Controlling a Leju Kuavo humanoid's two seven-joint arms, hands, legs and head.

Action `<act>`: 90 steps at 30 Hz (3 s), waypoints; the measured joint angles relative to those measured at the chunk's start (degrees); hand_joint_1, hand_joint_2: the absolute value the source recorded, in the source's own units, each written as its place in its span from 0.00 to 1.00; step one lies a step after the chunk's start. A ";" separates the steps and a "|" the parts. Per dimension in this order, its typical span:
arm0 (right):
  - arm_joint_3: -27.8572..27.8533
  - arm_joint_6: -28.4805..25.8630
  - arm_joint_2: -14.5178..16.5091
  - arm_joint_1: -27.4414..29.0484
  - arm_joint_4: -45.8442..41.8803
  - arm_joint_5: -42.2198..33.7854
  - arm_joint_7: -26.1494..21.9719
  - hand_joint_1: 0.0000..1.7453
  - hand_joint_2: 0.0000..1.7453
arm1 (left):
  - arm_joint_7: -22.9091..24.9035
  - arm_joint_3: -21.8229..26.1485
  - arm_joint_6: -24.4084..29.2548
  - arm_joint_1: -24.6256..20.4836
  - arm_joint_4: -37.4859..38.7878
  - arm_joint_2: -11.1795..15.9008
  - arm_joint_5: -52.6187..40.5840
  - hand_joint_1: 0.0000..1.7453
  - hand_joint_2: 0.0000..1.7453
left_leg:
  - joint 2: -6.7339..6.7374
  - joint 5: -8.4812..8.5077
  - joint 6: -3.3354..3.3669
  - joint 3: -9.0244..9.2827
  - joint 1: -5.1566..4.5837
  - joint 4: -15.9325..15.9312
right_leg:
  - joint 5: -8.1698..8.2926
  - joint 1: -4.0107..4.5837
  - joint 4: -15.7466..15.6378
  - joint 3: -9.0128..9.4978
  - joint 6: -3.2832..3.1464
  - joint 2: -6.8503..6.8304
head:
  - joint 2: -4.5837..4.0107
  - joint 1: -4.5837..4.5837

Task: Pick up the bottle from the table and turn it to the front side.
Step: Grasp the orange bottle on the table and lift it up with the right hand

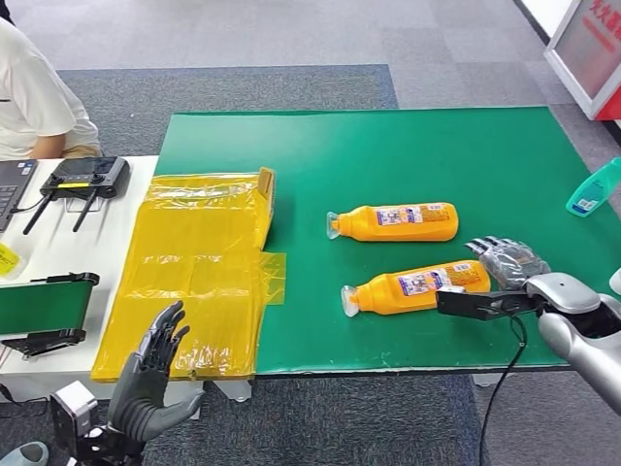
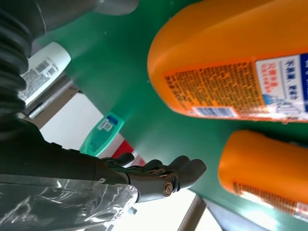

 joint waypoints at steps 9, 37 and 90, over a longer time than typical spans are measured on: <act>7.04 0.44 1.68 -4.97 3.38 -3.86 0.94 0.00 1.00 | 0.00 -0.41 -1.08 -1.39 1.68 0.19 1.53 0.00 1.00 | 0.00 0.01 0.00 0.00 0.00 0.00 | 0.01 0.00 0.01 0.02 0.00 0.00 | 0.00 0.00; 13.98 -8.83 11.67 -6.88 18.96 1.09 1.99 1.00 1.00 | -0.24 -3.58 -1.51 -2.52 3.66 1.02 4.20 0.00 1.00 | 0.00 0.05 0.03 0.04 -0.01 0.00 | 0.03 0.00 0.01 0.05 0.01 -0.01 | 0.00 0.00; -9.42 -18.09 28.49 27.77 -13.32 -11.84 -14.74 1.00 1.00 | 1.56 -7.79 3.77 -0.78 -1.02 1.16 -2.79 0.00 1.00 | -0.10 -0.04 -0.05 0.02 0.10 0.00 | -0.11 0.13 -0.01 0.04 -0.10 -0.12 | 0.00 0.01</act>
